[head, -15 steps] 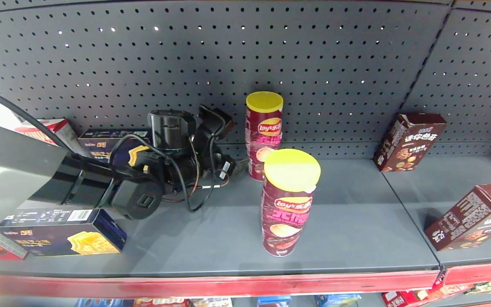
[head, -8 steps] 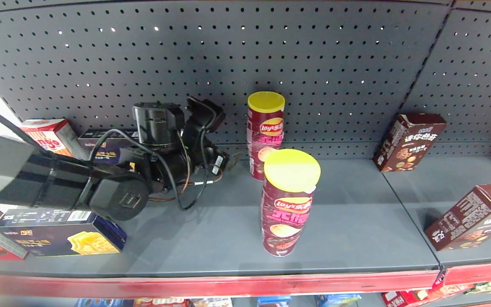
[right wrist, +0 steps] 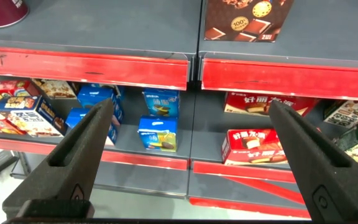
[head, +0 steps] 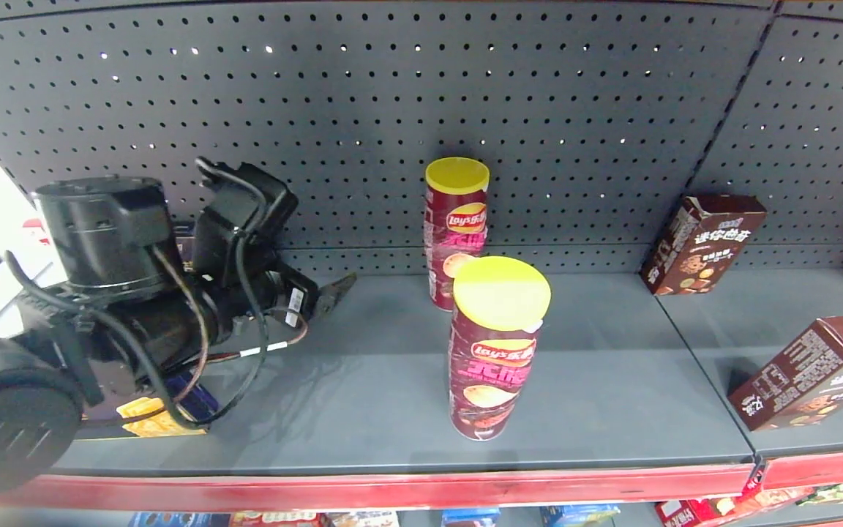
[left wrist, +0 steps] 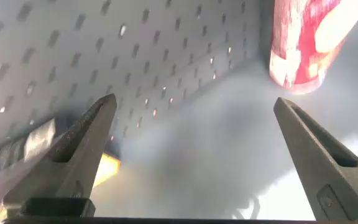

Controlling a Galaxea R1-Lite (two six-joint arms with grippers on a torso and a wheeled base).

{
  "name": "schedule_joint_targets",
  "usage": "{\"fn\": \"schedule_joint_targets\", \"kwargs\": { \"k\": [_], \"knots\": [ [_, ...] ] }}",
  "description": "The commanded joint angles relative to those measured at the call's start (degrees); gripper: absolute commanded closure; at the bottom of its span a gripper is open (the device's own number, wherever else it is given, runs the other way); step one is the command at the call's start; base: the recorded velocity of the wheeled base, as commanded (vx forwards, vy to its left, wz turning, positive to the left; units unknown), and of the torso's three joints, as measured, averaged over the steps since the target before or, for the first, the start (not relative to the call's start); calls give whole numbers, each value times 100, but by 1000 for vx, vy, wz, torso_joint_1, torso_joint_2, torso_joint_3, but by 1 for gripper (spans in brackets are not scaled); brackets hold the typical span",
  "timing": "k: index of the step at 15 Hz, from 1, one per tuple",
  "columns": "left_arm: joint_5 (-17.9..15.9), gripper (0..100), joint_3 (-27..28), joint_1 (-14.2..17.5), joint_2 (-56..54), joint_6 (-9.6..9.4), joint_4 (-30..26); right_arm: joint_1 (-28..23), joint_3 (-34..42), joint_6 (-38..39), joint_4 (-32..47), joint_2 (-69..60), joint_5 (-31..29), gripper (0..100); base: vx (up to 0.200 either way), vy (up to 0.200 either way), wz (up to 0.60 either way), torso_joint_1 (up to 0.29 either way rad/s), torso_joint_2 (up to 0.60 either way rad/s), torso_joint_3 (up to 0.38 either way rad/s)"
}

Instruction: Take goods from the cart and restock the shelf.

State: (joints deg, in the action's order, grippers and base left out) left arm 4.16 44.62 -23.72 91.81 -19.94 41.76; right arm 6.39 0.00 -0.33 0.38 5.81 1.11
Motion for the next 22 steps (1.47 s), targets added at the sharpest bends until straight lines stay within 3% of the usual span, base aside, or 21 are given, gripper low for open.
{"fn": "schedule_joint_targets", "kwargs": {
  "k": [1,8,9,11,12,14,17,22],
  "knots": [
    [-108,0,-577,34,-585,-1,332,3,0,-11,6,16,12,0,0,0,0,0,0,0],
    [-266,0,-1166,52,-1016,105,622,-6,0,261,-38,-10,-269,0,0,0,0,0,0,0],
    [-354,0,-1271,61,-1174,114,596,29,-501,323,-222,139,-172,0,0,0,0,0,0,0],
    [-504,0,-1359,245,-1244,114,622,91,-2909,1035,-275,2205,-445,0,0,0,0,0,0,0],
    [-530,0,-1359,263,-1244,105,631,135,-3357,1140,-258,2556,-436,0,0,0,0,0,0,0],
    [-548,0,-1403,342,-1271,105,622,346,-4052,657,-231,3593,135,0,0,0,0,0,0,0],
    [-565,0,-1394,404,-1253,105,631,697,-4052,-433,-231,4613,759,0,0,0,0,0,0,0],
    [-706,0,-1403,597,-1218,105,622,1673,-4113,-705,-556,5782,706,0,0,0,0,0,0,0]
  ]
}}
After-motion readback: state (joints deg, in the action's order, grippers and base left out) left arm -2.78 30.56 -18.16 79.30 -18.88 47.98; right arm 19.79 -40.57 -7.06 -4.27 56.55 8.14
